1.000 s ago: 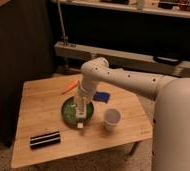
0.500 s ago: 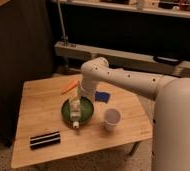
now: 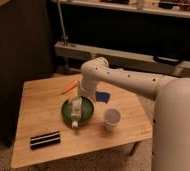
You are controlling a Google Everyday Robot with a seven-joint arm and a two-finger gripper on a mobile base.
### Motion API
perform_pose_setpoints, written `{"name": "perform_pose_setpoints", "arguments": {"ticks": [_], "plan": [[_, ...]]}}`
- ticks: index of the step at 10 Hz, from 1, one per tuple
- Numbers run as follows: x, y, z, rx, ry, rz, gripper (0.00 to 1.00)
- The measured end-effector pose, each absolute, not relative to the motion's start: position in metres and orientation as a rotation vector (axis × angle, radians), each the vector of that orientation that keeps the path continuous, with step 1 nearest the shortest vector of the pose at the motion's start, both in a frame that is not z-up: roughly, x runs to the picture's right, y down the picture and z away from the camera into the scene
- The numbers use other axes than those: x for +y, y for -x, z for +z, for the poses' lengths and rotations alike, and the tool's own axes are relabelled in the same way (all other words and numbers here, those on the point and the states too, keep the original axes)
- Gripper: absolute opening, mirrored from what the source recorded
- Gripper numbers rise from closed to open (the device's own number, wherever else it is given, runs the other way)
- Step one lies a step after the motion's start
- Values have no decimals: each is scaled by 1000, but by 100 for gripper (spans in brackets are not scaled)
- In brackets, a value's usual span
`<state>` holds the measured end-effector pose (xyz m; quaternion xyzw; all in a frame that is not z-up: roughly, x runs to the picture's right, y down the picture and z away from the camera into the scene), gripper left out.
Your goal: Place the bottle in the ceramic bowl
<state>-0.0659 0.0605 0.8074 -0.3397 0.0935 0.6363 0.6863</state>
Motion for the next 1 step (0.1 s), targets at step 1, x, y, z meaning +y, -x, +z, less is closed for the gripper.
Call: {"name": "perform_pose_setpoints", "arguments": {"ticks": [1], "plan": [[60,66,807,209,761,1425,80]]}}
